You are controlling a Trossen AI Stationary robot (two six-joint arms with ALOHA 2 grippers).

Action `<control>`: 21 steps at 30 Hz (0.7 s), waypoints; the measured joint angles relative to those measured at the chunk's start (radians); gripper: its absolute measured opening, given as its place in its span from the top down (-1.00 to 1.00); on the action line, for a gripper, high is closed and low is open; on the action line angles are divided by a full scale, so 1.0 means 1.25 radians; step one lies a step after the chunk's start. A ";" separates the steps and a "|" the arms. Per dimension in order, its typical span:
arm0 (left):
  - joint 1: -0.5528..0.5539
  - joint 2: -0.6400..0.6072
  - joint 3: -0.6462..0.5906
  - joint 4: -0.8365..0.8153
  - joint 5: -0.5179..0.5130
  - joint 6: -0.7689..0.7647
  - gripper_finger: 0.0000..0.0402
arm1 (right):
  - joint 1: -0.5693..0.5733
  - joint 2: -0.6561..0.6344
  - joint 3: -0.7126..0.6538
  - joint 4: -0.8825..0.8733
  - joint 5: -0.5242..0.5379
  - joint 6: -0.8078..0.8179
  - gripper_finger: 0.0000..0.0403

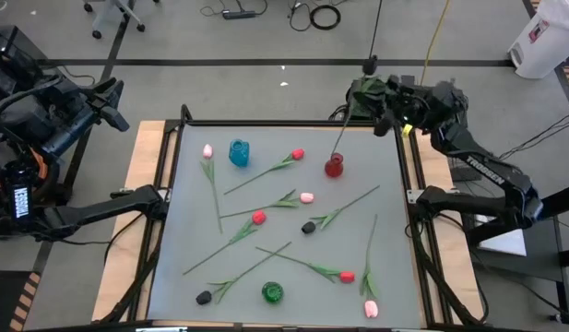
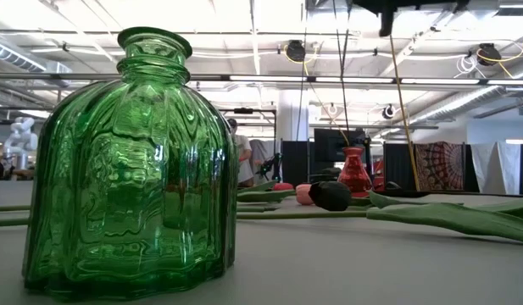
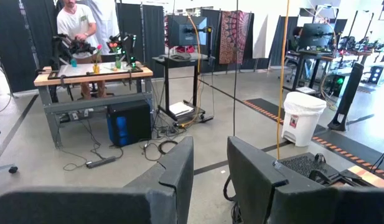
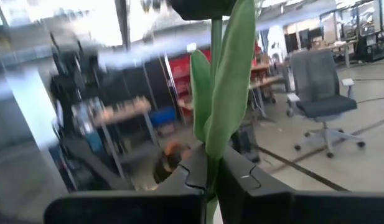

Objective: Sort flowers into vase by color
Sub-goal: Put the top black tulip into the red vase

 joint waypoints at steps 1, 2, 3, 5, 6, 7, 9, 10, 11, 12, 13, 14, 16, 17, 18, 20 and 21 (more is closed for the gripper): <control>0.000 0.000 0.000 0.000 0.000 0.000 0.48 | 0.006 0.017 0.024 -0.036 0.000 -0.043 0.96; 0.000 0.000 0.000 0.000 0.000 0.000 0.48 | 0.010 0.034 0.047 -0.073 0.002 -0.091 0.96; 0.000 0.000 0.000 0.000 0.000 0.000 0.48 | 0.014 0.051 0.069 -0.111 0.005 -0.137 0.96; 0.000 0.000 0.000 0.000 0.000 0.000 0.48 | 0.015 0.081 0.107 -0.186 0.023 -0.217 0.96; 0.000 0.000 0.000 0.000 0.000 0.000 0.48 | 0.015 0.094 0.121 -0.217 0.039 -0.238 0.96; 0.000 0.000 0.000 0.000 0.000 0.000 0.48 | 0.014 0.105 0.130 -0.240 0.061 -0.246 0.96; 0.000 0.000 0.000 0.000 0.000 0.000 0.48 | 0.013 0.122 0.133 -0.251 0.088 -0.245 0.96; 0.000 0.000 0.000 0.000 0.000 0.000 0.48 | 0.013 0.129 0.131 -0.248 0.091 -0.244 0.96; 0.000 0.000 0.000 0.000 0.000 0.000 0.48 | 0.013 0.134 0.128 -0.242 0.090 -0.243 0.96; 0.000 0.000 0.000 0.000 0.000 0.000 0.48 | 0.013 0.137 0.126 -0.238 0.089 -0.243 0.96; 0.000 0.000 0.000 0.000 0.000 0.000 0.48 | 0.013 0.141 0.125 -0.237 0.087 -0.243 0.96; 0.000 0.000 0.000 0.000 0.000 0.000 0.48 | 0.014 0.144 0.124 -0.235 0.083 -0.242 0.96; 0.000 0.000 0.000 0.000 0.000 0.000 0.48 | 0.014 0.148 0.120 -0.234 0.080 -0.233 0.96; 0.000 0.000 0.000 0.000 0.000 0.000 0.48 | 0.013 0.148 0.116 -0.233 0.080 -0.228 0.96; 0.000 0.000 0.000 0.000 0.000 0.000 0.48 | 0.013 0.149 0.111 -0.228 0.080 -0.221 0.96; 0.000 0.000 0.000 0.000 0.000 0.000 0.48 | 0.013 0.140 0.098 -0.198 0.077 -0.205 0.96; 0.000 0.000 0.000 0.000 0.000 0.000 0.48 | 0.013 0.132 0.087 -0.178 0.068 -0.199 0.96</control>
